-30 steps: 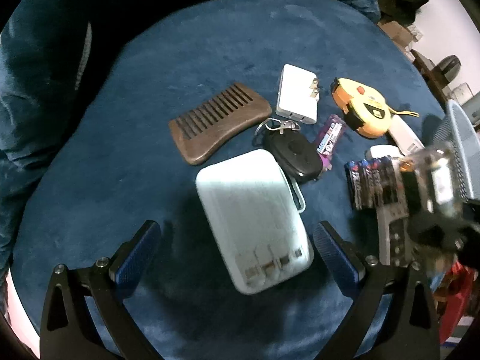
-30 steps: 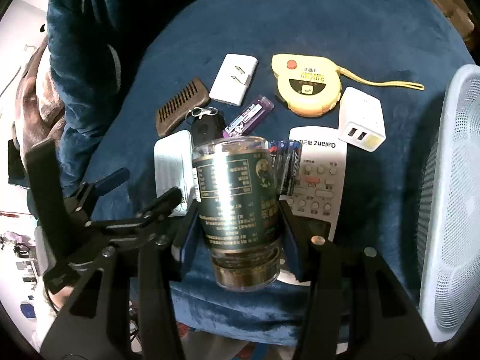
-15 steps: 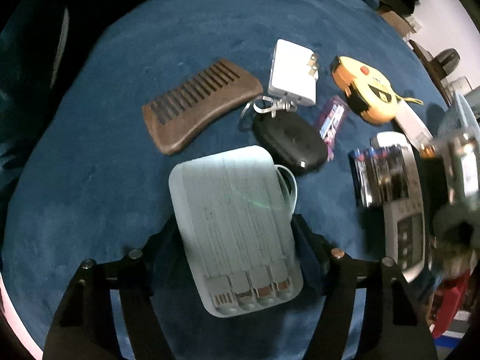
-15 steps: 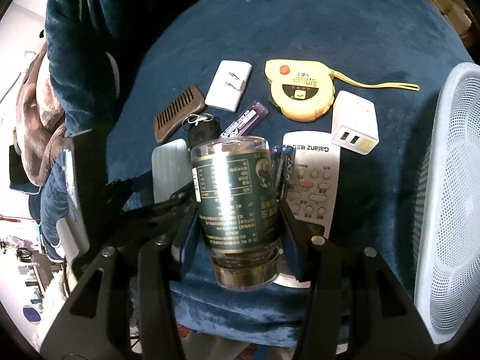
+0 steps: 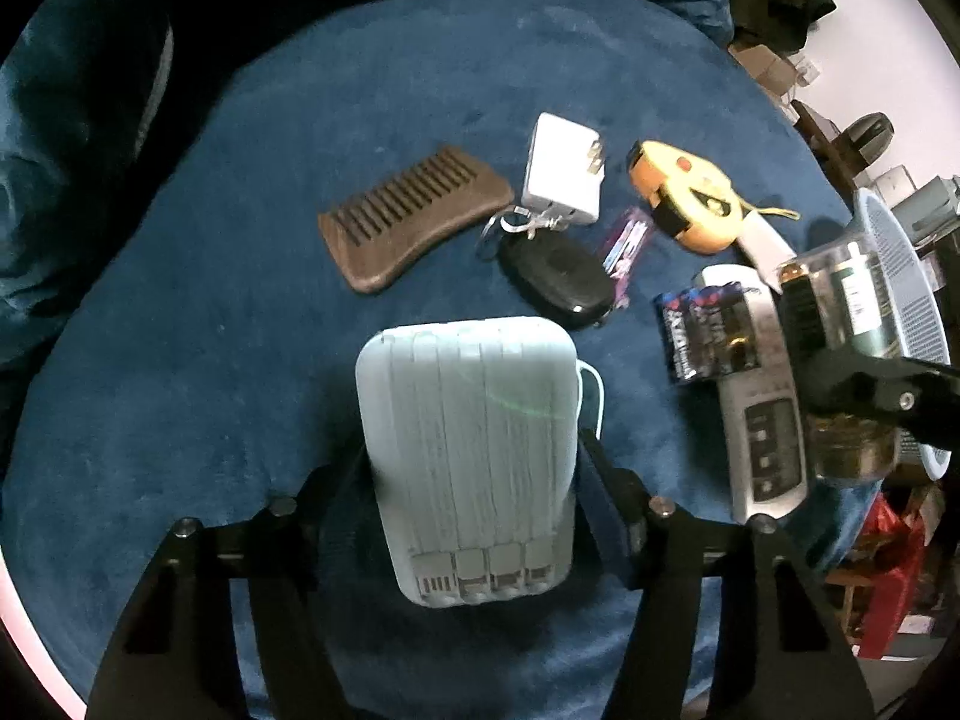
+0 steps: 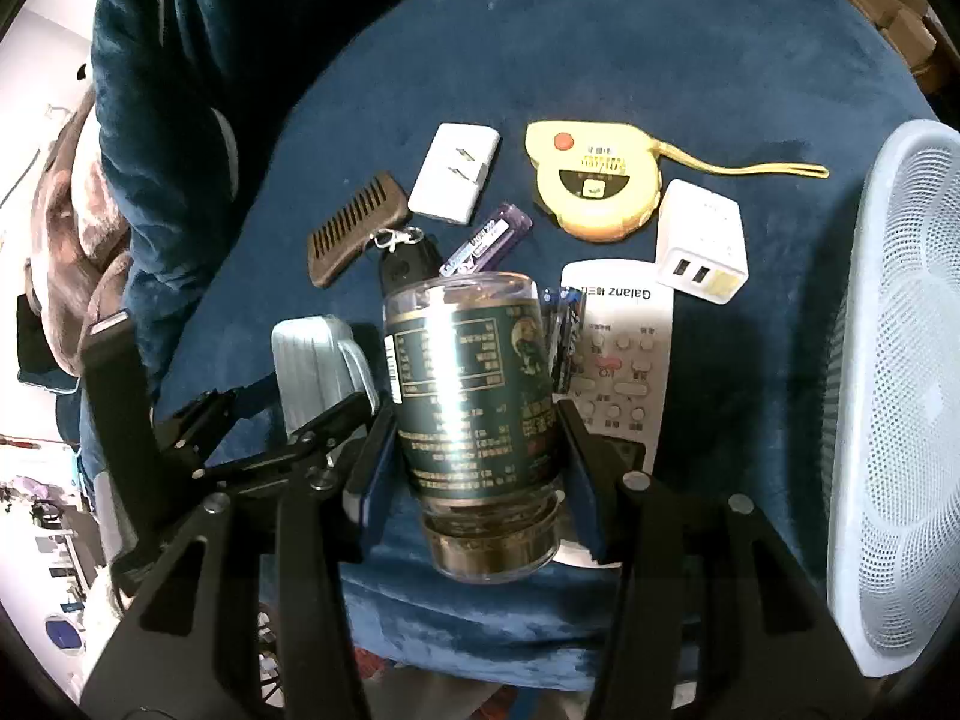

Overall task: Organize rigid objects
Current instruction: 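Close the left tool on the power bank while the right tool grips the glass jar, then carry the power bank and glass jar over the blue basket with both tools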

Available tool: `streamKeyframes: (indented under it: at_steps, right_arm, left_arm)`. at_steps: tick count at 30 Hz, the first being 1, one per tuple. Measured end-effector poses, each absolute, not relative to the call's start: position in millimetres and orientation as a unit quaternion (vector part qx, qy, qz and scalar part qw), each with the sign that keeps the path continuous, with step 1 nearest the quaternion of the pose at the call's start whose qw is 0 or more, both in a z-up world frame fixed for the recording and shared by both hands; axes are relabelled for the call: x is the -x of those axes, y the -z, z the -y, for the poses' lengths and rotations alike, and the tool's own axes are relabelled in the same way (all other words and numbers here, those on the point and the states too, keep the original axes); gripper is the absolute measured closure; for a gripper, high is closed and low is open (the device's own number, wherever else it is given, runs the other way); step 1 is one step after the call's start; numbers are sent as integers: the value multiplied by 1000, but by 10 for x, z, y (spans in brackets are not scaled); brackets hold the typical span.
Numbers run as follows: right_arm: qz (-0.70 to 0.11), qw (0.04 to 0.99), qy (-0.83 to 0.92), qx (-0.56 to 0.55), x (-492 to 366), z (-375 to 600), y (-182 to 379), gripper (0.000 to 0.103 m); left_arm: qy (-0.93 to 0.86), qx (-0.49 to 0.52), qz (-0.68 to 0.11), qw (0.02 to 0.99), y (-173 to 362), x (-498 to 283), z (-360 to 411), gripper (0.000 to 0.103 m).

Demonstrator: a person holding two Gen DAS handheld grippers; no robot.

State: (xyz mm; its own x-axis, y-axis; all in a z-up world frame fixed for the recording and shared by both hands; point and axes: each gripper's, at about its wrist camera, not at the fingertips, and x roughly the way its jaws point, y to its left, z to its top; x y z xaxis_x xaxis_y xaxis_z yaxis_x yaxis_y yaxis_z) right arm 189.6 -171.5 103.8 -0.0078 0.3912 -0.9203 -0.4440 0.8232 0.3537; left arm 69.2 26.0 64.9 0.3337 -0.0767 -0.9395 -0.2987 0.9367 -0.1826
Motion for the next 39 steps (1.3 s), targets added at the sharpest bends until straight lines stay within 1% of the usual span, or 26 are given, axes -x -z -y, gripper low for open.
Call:
streamKeyframes:
  at_steps: [14, 28, 39]
  right_arm:
    - [-630, 715, -304, -5, -1813, 1817, -1198, 53]
    - [-612, 734, -292, -39, -1869, 2108, -1358, 53]
    - [-596, 755, -265, -68, -1926, 2483, -1518, 53]
  left_arm:
    - [-75, 147, -556, 814, -863, -584, -205, 37]
    - [-60, 124, -540, 830, -1216, -828, 39, 37]
    - [-29, 99, -522, 847, -1572, -1052, 432, 37]
